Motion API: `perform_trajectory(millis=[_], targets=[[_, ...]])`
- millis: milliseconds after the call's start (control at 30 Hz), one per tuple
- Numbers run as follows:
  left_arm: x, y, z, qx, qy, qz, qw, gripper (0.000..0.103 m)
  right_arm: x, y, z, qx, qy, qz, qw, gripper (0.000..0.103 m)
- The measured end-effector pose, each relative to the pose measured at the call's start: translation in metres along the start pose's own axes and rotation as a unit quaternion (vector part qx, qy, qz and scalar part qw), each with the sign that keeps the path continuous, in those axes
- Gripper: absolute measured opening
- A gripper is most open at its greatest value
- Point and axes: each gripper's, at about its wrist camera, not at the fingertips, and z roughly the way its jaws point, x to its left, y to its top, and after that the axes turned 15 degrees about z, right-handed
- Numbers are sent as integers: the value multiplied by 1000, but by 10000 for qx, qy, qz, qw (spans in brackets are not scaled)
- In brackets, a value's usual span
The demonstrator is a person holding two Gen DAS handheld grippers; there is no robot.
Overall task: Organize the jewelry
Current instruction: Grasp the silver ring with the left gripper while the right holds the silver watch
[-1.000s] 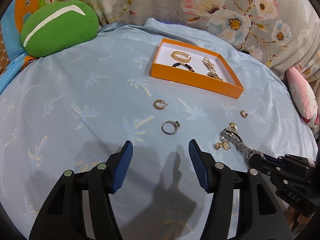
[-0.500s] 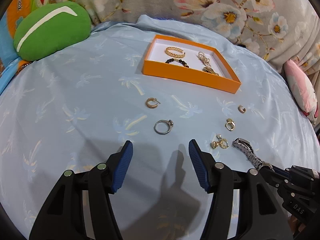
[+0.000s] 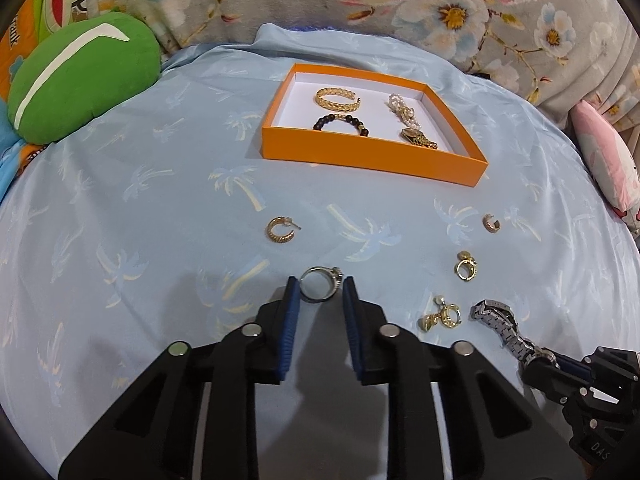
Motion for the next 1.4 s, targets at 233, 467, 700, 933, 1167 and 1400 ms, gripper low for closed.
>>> perform_trajectory(millis=[233,467,700,933,1167,1400], targets=[[1,0,-1,-52,-131,-24,9999,1,-1,0,0,-4,10,8,10000,9],[0,-3,-6,-164,-183,-47,9997,0,-1,0,1,-18,17,31,10000,9],[-20,8,-5,-279,-127,336,9990,47,-1,0,1,-17,19,34,10000,9],[-25,24,18,9,-116,362,9993,34,-1,0,1,-21,17,34,10000,9],[-21,21,15,-69,-231,261,9994,19,-2,1,0,-55,17,35,10000,9],[-20,15,1,-194,-238,173,9994,19,-1,1,-6,-216,78,104,9997,9]])
